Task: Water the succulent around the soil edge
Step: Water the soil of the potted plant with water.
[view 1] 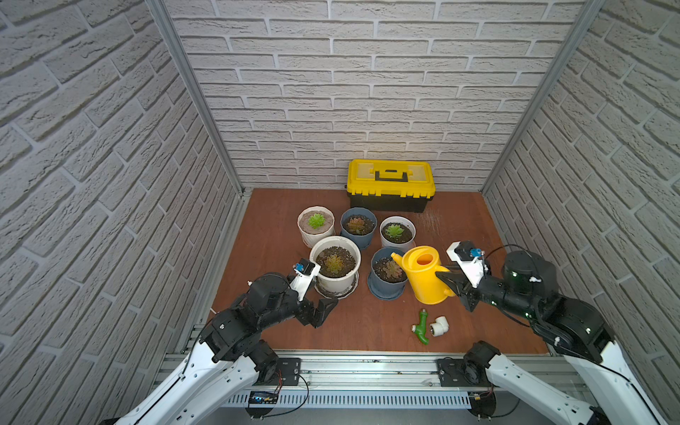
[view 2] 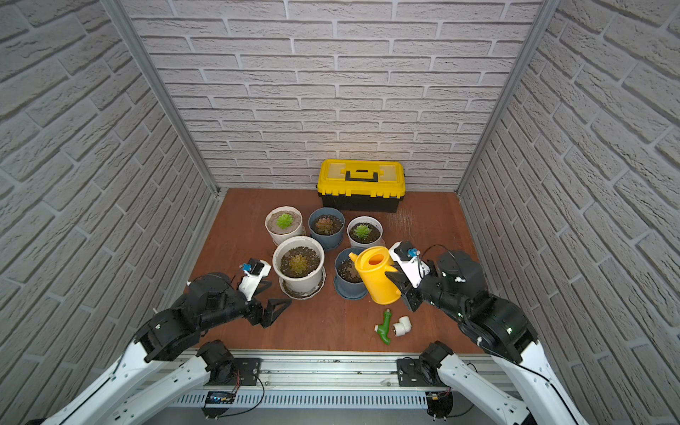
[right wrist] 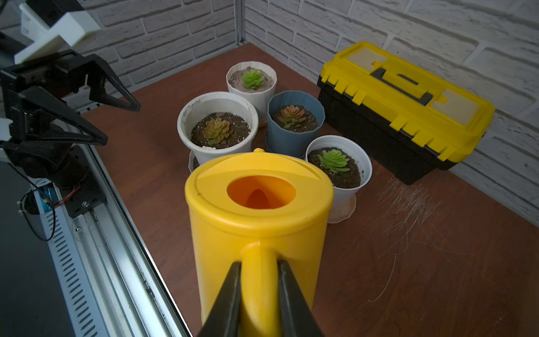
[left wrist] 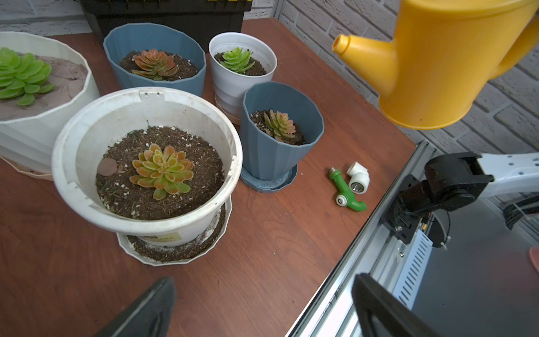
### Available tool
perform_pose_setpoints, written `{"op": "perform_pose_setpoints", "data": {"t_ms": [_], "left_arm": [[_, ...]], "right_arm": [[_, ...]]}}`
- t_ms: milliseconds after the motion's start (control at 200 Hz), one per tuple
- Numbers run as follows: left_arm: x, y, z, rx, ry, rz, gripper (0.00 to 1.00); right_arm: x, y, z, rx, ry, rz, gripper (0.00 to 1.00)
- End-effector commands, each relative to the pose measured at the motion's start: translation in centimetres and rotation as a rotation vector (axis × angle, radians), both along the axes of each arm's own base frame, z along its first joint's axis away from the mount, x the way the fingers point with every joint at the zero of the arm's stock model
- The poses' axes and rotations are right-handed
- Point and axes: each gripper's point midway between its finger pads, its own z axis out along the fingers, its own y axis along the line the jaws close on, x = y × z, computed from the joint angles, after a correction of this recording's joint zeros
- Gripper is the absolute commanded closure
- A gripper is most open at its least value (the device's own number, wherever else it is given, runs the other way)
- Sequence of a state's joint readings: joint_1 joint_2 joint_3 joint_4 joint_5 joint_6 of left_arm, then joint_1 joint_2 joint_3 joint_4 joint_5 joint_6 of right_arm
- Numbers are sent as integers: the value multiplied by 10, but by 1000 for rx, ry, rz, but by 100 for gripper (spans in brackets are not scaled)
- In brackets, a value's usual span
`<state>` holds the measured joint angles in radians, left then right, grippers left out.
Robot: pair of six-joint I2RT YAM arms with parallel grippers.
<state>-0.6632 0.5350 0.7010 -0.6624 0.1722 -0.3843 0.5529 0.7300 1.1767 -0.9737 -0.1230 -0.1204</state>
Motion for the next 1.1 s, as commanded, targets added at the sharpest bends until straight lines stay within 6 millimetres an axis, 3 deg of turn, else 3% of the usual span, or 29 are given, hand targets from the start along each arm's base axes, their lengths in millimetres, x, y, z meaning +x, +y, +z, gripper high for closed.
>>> {"op": "perform_pose_setpoints", "data": {"t_ms": [0,280,540,730,910,1095], "left_arm": [[3,11,7,37,-32,60,2],[1,23,15,18,-98,100,2],[1,25,17,9,-112,107,2],[1,26,16,9,-115,109,2],[1,26,17,8,-119,113,2],[1,27,15,11,-115,114,2]], "right_arm": [[9,4,-5,-52,32,-6,97],[28,18,-26,-202,127,-32,97],[49,25,-18,-296,145,-110,97],[60,40,-9,-291,167,-116,97],[65,55,-13,-290,220,-88,97],[79,54,-8,-295,182,-140,97]]}}
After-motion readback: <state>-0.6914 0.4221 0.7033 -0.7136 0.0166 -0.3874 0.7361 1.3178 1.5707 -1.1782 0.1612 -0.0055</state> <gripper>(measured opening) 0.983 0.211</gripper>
